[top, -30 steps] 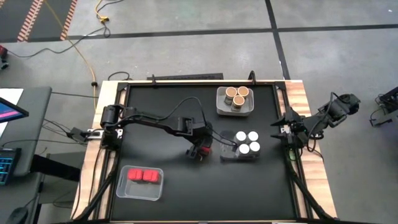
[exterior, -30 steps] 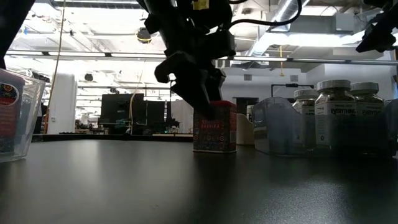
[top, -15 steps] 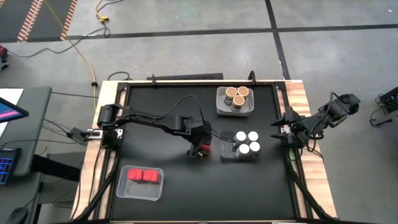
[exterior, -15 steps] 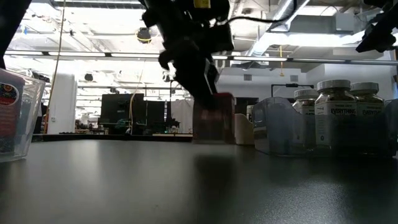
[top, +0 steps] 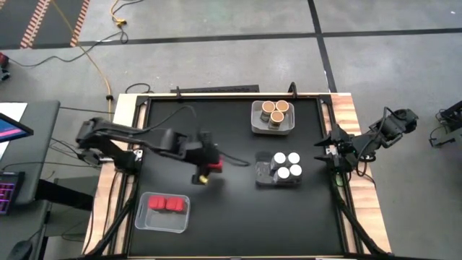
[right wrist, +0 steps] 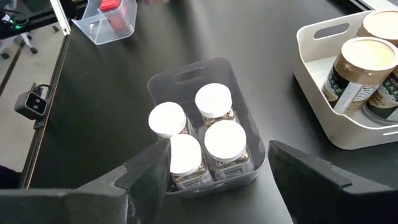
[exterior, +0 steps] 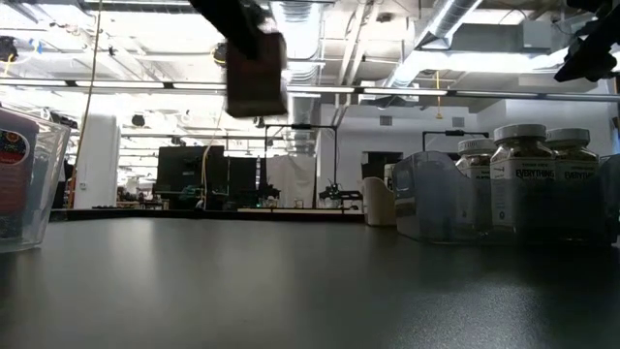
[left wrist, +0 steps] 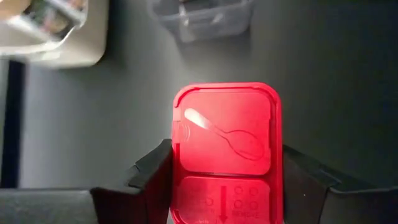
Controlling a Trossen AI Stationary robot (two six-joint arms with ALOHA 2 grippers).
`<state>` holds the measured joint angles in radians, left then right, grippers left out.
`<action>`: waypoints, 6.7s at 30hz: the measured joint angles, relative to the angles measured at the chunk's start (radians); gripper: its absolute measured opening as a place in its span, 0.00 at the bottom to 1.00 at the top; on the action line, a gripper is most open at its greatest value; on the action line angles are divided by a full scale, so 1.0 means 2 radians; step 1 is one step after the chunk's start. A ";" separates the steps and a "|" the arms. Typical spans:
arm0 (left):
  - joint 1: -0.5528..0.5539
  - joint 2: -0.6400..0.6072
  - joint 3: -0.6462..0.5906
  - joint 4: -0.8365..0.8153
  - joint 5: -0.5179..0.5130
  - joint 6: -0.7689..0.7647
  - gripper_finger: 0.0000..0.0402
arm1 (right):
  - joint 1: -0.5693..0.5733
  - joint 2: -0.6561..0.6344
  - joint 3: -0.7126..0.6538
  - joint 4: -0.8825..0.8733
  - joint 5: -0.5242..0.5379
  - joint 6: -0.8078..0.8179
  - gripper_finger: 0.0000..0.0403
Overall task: Sort spices by type
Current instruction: Put the red spice can in the transparent bin, then return to Home Position
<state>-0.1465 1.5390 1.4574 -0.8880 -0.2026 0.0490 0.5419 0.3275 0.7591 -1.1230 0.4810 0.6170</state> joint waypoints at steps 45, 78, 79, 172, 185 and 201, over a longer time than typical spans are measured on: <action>-0.453 0.049 -0.041 -0.157 -0.109 -0.479 0.53 | 0.000 0.000 0.000 0.003 0.000 0.015 0.73; -0.452 0.049 -0.151 -0.005 -0.137 -0.445 0.54 | 0.000 0.000 0.000 0.004 0.000 0.033 0.73; -0.452 0.049 -0.151 -0.005 -0.136 -0.448 0.54 | 0.000 0.000 0.000 0.003 0.000 0.033 0.73; -0.306 -0.166 -0.151 0.041 -0.333 -0.236 0.65 | 0.000 0.000 0.000 0.000 0.000 0.027 0.73; -0.043 -0.165 -0.328 0.487 -0.046 0.022 0.65 | 0.000 0.000 0.000 0.000 0.000 0.027 0.73; 0.058 -0.200 -0.557 0.788 0.008 -0.011 0.65 | 0.000 0.000 0.000 -0.016 0.000 0.028 0.73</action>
<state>-0.0307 1.1385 0.3443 0.6885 -0.1875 0.0268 0.5416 0.3275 0.7589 -1.1554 0.4812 0.6727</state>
